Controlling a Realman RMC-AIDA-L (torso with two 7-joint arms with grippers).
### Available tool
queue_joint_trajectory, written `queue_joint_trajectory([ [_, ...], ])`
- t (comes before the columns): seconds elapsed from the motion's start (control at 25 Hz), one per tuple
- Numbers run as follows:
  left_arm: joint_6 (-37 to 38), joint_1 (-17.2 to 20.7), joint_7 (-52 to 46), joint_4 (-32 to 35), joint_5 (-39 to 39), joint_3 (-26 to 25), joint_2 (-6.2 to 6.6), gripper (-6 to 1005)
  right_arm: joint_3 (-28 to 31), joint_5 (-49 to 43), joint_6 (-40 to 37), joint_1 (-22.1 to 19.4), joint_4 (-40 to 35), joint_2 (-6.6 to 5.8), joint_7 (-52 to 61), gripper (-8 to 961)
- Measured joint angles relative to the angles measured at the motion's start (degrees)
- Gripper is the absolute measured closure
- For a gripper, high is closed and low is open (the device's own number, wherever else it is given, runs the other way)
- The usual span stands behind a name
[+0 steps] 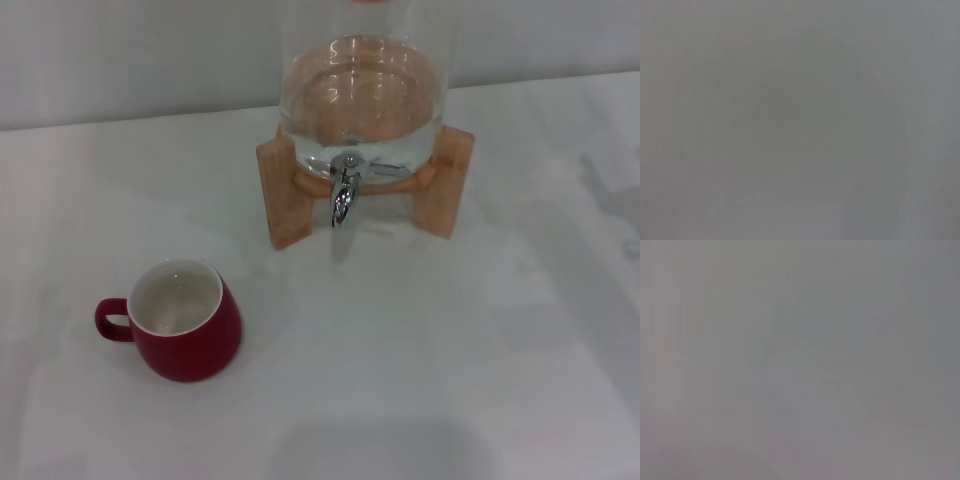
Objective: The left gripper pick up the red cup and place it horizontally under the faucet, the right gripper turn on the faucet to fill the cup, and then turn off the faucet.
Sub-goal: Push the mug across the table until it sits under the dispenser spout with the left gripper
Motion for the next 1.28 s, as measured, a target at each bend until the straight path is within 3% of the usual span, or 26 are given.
queue_joint_trajectory([
  [1.28,1.57,-0.91,0.09,0.31,6.26,3.06,-0.01,117,-0.17,0.0,0.01,0.26,0.0,-0.01,0.79,111],
])
